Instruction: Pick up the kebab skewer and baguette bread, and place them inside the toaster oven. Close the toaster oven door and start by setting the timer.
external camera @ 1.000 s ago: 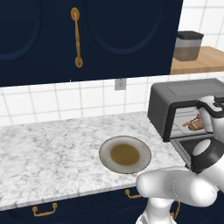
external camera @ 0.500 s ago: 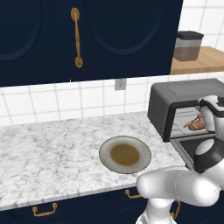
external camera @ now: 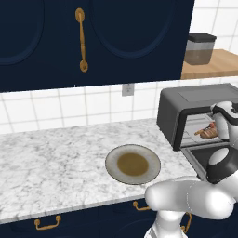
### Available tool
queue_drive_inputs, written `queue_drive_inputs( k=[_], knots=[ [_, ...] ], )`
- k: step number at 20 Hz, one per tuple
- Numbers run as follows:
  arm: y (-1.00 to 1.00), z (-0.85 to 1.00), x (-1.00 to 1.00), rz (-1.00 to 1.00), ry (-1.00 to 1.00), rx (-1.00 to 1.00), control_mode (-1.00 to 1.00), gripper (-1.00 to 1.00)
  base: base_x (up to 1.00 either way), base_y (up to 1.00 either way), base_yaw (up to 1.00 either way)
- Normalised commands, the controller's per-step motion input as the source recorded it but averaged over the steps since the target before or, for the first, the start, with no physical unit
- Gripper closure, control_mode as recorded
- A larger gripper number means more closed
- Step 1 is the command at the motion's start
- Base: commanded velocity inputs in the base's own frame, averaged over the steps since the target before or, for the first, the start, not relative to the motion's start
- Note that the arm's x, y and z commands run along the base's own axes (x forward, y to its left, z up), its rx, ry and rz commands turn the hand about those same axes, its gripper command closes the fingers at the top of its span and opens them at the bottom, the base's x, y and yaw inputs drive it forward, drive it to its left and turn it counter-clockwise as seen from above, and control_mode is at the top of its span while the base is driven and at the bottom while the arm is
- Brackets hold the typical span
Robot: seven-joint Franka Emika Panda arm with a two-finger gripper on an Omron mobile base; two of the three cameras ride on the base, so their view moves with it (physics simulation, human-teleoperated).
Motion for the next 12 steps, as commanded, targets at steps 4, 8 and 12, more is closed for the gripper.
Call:
queue_drive_inputs(
  k=[4, 8, 12],
  knots=[
    [0.00, 0.00, 0.26, 0.00, 0.04, 0.00, -1.00, -1.00, 0.00, 0.00, 0.00],
    [-0.03, 0.08, 0.19, 0.00, 0.08, 0.00, -1.00, -1.00, 0.00, 0.00, 0.00],
    [-0.02, 0.20, 0.00, 0.00, 0.04, 0.00, -1.00, -1.00, 0.00, 0.00, 0.00]
  ],
)
